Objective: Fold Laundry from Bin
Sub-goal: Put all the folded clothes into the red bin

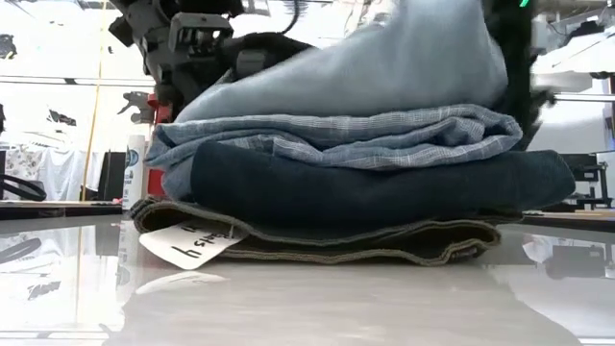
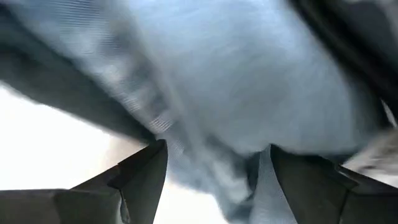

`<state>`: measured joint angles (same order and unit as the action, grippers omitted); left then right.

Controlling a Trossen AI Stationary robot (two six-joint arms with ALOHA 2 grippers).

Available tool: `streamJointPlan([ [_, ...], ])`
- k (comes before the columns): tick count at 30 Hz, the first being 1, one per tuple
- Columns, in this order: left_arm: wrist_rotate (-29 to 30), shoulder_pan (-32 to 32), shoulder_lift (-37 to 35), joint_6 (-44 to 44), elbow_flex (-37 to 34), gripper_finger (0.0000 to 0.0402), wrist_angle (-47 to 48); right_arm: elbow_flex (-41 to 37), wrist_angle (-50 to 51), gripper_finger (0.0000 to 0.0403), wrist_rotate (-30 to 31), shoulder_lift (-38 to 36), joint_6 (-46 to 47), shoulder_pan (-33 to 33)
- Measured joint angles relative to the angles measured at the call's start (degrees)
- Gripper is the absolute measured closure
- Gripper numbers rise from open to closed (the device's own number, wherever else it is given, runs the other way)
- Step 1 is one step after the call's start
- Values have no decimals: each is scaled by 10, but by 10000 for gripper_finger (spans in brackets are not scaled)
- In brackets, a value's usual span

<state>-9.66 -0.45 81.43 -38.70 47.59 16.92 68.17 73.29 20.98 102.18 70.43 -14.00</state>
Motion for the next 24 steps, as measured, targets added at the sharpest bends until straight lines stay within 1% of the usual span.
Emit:
streamJointPlan([
  [2,18,4,-28,-2,1,127,33,0,32,381,0,-44,12,-12],
  [5,40,10,-66,1,2,127,83,0,31,373,-1,-101,14,-26],
  [8,25,24,-98,-31,1,127,139,0,28,361,0,-144,38,-39],
  [10,15,31,-132,-58,1,127,143,0,27,346,-7,-175,64,-49],
  [12,20,36,-181,-88,1,126,130,0,29,324,-15,-213,87,-63],
  [15,65,43,-253,-125,1,128,119,0,27,276,3,-269,152,-91],
  [17,88,51,-293,-139,1,129,119,0,19,236,13,-303,198,-113],
  [20,119,63,-334,-163,2,131,118,0,23,170,13,-343,263,-143],
  [21,130,66,-342,-185,2,131,119,0,31,148,14,-353,289,-153],
  [22,127,72,-350,-208,2,131,120,-2,39,127,16,-360,317,-162],
  [24,94,92,-354,-221,2,131,144,-25,39,91,16,-372,373,-181],
])
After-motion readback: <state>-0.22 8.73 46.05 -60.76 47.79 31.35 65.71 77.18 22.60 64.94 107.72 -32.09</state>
